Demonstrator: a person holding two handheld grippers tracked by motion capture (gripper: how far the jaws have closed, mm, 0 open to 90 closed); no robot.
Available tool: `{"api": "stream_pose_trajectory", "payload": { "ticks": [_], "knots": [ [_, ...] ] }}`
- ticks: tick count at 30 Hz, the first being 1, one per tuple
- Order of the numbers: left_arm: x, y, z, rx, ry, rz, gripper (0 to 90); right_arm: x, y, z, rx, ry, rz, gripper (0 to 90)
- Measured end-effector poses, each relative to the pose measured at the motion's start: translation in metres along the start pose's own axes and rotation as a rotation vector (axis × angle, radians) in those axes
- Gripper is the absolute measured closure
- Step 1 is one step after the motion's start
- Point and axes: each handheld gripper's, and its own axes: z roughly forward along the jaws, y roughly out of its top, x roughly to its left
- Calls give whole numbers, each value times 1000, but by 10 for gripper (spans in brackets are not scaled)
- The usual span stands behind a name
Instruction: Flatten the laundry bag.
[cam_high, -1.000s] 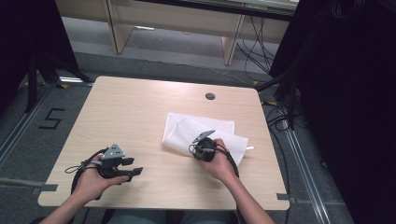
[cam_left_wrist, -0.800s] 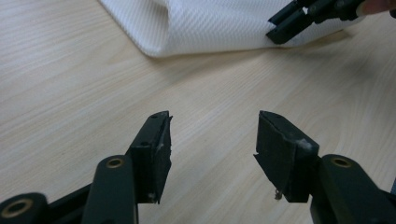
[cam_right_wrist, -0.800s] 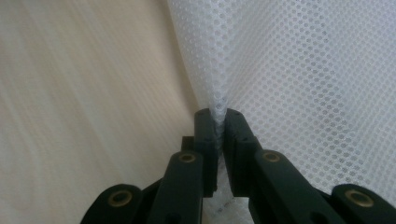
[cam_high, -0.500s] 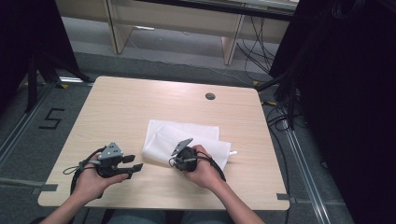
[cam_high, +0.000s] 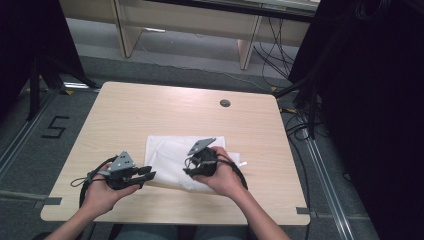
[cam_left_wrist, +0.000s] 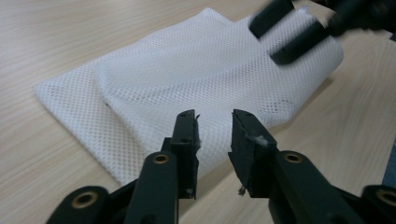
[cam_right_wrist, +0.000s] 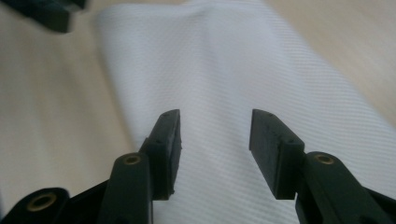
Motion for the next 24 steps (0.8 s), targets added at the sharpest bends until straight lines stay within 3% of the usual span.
{"api": "stream_pose_trajectory", "payload": {
  "ticks": [1, 2, 3, 4, 5, 6, 7, 11, 12, 13, 16, 18, 19, 20, 22, 24],
  "knots": [
    [-2, 2, 3, 3, 1, 1, 749, -7, -1, -1, -4, -32, 49, 521],
    [-2, 2, 3, 3, 1, 1, 765, -7, -1, -1, -4, -32, 49, 521],
    [-2, 4, 6, 18, 1, 21, 765, -16, -2, -2, 0, -56, 115, 499],
    [-3, 6, 11, 36, 0, 26, 789, -35, -7, -2, 38, -79, 207, 474],
    [-4, 6, 13, 45, 3, 21, 793, -40, -8, -2, 49, -86, 236, 465],
    [-3, 6, 16, 78, -10, 42, 795, -45, -11, 0, 52, -97, 241, 462],
    [-4, 6, 19, 92, -12, 29, 797, -53, -14, 3, 60, -114, 261, 463],
    [-5, 8, 30, 136, -29, 53, 797, -66, -22, 12, 100, -138, 269, 475],
    [-6, 9, 32, 141, -30, 51, 797, -70, -23, 16, 86, -150, 240, 477],
    [-8, 10, 37, 150, -35, 54, 797, -70, -23, 17, 107, -136, 270, 477],
    [-10, 13, 45, 162, -32, 66, 836, -77, -28, 27, 115, -138, 256, 471],
    [-11, 15, 49, 172, -41, 72, 853, -79, -30, 31, 129, -129, 274, 467],
    [-10, 16, 51, 184, -35, 96, 859, -80, -31, 34, 130, -129, 267, 466],
    [-11, 15, 53, 184, -34, 85, 864, -79, -32, 35, 150, -123, 285, 467],
    [-12, 15, 55, 198, -27, 91, 865, -81, -32, 37, 144, -128, 268, 467],
    [-11, 13, 59, 217, -27, 99, 867, -80, -35, 43, 172, -118, 251, 491]
  ]
}}
